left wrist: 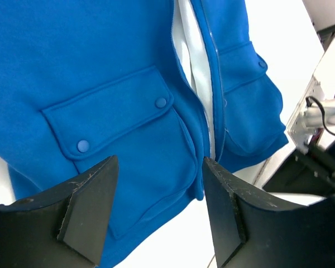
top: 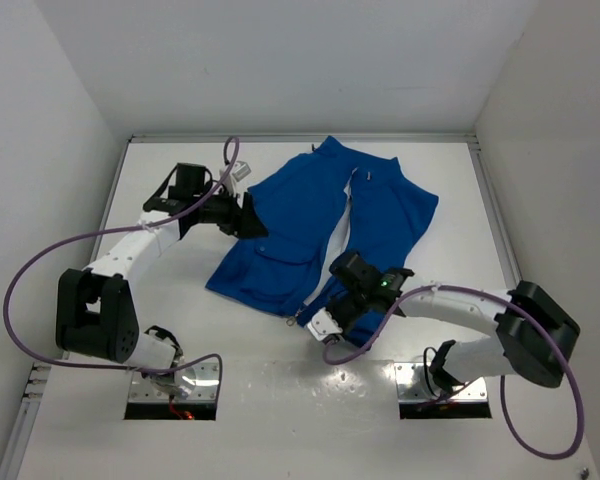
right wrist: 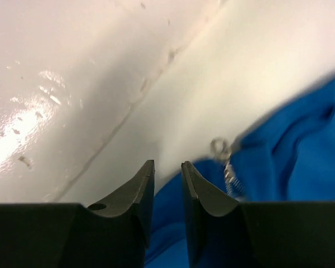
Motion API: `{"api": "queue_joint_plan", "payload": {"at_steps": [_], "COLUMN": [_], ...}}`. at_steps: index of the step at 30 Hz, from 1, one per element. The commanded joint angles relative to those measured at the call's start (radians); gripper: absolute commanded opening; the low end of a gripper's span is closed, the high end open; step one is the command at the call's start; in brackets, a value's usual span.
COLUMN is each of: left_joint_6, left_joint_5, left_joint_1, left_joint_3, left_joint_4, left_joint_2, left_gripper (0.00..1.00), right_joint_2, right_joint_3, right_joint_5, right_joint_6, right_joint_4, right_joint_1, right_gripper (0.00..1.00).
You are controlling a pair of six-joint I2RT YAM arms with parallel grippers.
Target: Zip up the jacket
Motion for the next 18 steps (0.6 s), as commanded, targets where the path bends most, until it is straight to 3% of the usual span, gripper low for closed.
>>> {"api": "queue_joint_plan", "payload": {"at_steps": [1,5,12,18], "left_joint_6": [-0.029,-0.048,-0.071,-0.080], "left_joint_5": [0.020,0.011,0.011,0.022], "left_joint_1": [0.018,0.036,0.055,0.075], "left_joint_3": [0.042,0.033,0.021,0.030], "left_joint_4": [0.040,0.051,0.072,0.081], "left_joint_2": [-0.019,-0.019,-0.010,0.019], "left_gripper": [0.67,0.68,0.68,0.68], "right_joint_2": [0.054,0.108,0.227,0.290], "right_joint_3": [0.085,0.118,0.133,0.220], "right_joint_5": [-0.163,-0.088,0.120,0.173], "right_joint_6": [-0.177,-0.174,-0.156,-0.145], "right_joint_4": [-0.052,-0.023,0.058,0.023], "right_joint_1": [0.011,0.054,0.128,0.134], "right_gripper": [0.26,0.26,0.39,0.42]}}
